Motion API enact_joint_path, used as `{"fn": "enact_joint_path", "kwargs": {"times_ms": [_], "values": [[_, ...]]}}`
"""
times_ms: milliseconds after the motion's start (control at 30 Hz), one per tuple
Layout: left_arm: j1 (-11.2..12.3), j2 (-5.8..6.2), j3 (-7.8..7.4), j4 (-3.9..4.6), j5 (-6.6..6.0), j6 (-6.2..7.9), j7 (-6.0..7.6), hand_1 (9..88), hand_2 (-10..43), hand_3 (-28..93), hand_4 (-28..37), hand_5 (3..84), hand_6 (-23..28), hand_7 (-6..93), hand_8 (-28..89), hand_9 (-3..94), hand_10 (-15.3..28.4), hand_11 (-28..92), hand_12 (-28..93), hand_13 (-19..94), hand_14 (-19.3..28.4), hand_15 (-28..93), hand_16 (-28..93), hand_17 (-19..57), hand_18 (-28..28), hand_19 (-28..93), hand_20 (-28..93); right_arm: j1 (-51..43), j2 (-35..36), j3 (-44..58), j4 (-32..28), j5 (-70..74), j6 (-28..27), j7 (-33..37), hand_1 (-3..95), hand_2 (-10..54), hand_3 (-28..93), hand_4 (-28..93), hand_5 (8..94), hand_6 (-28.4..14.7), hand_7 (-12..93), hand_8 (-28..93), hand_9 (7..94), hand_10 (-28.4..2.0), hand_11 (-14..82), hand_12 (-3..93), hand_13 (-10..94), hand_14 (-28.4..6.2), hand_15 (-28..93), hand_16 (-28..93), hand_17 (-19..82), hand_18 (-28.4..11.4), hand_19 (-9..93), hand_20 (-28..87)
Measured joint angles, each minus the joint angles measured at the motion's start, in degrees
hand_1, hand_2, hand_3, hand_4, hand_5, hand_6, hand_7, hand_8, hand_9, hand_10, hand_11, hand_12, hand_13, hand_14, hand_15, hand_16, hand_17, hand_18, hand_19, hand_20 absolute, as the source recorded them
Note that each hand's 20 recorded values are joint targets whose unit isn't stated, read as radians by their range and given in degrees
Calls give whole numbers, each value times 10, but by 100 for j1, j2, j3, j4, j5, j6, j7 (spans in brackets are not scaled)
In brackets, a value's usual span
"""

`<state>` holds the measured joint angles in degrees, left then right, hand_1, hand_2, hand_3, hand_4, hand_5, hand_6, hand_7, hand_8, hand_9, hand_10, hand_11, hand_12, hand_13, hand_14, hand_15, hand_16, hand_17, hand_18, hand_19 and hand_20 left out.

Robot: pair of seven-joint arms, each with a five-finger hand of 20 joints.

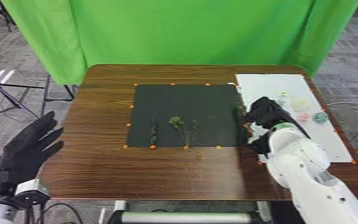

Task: Arrange flowers

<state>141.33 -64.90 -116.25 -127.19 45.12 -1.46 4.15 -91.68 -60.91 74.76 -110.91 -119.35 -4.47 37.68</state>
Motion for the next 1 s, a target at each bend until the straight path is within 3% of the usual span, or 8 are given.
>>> {"fn": "enact_joint_path", "kwargs": {"times_ms": [167, 400, 1000], "values": [[-1, 0, 2, 1, 0, -1, -6, 229, -55, 706, -283, 241, 12, 175, -88, 179, 85, 102, 198, 135, 114, 161, 76, -114, 179, 332, 99, -60, -236, -86, -224, -146, -54, 151, 416, -95, 845, -171, 649, 3, 610, 201, 762, -98, 583, 617, 722, -95, 853, 382, 387, -226, 932, 647], [-13, 11, 5, 14, -4, -1, -20, 229, -55, 707, -283, 241, 12, 172, -86, 179, 86, 103, 197, 136, 114, 162, 77, -114, 179, 331, 98, -179, -621, -543, -79, -1070, -205, 406, 416, -95, 839, -169, 654, 4, 605, 194, 774, -99, 586, 600, 730, -93, 851, 378, 398, -227, 932, 654], [-31, 21, 11, 31, -8, -7, -61, 229, -54, 707, -283, 242, 12, 172, -86, 180, 85, 103, 197, 135, 114, 162, 77, -113, 179, 331, 98, -365, -981, -727, -23, -1177, -439, 344, 412, -75, 821, -182, 687, 5, 572, 182, 786, -106, 599, 516, 742, -91, 832, 380, 412, -226, 932, 659]]}}
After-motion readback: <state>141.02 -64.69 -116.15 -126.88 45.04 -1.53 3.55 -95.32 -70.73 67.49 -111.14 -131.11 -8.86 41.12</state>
